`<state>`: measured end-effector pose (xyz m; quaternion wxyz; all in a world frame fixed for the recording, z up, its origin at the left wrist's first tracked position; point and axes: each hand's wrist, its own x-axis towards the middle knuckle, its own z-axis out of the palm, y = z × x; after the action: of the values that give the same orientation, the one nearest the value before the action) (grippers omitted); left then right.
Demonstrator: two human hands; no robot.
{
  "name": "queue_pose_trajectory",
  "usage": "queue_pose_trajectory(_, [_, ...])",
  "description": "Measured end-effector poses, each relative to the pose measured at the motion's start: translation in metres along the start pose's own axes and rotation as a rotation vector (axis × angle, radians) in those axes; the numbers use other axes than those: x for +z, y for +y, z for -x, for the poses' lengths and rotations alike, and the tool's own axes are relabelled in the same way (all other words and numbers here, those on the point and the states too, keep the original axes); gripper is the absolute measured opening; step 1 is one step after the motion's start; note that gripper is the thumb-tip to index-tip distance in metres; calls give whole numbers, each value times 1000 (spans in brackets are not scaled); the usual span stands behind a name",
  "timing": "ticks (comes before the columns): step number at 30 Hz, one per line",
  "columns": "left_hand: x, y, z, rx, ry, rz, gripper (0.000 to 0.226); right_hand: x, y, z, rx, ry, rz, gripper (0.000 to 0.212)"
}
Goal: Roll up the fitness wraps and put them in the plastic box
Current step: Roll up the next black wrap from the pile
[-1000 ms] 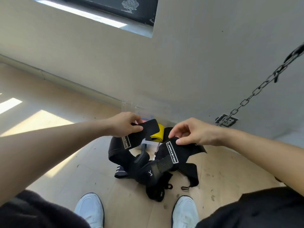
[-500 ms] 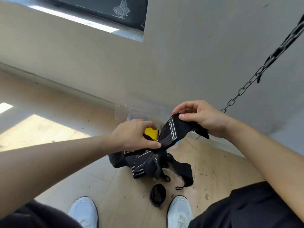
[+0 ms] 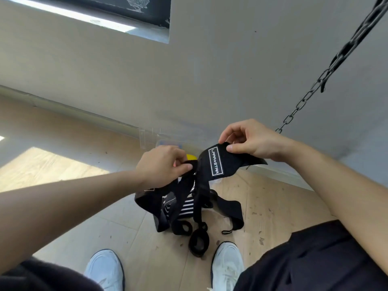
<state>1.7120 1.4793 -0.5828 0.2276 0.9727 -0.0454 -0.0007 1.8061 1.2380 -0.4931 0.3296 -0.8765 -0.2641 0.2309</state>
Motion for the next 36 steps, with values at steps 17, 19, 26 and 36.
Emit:
queue_pose_trajectory(17, [12, -12, -10, 101, -150, 119, 62, -11, -8, 8, -164, -159, 179, 27])
queue_pose_trajectory(19, [15, -7, -11, 151, -143, 67, 63, -8, -11, 9, -184, -166, 179, 27])
queue_pose_trajectory(26, [22, -1, -12, 213, -129, 46, 47, -7, -13, 11, -187, -141, 126, 24])
queue_pose_trajectory(36, [22, -3, -6, 208, -82, 15, 12, -11, -1, 6, -131, -95, 112, 16])
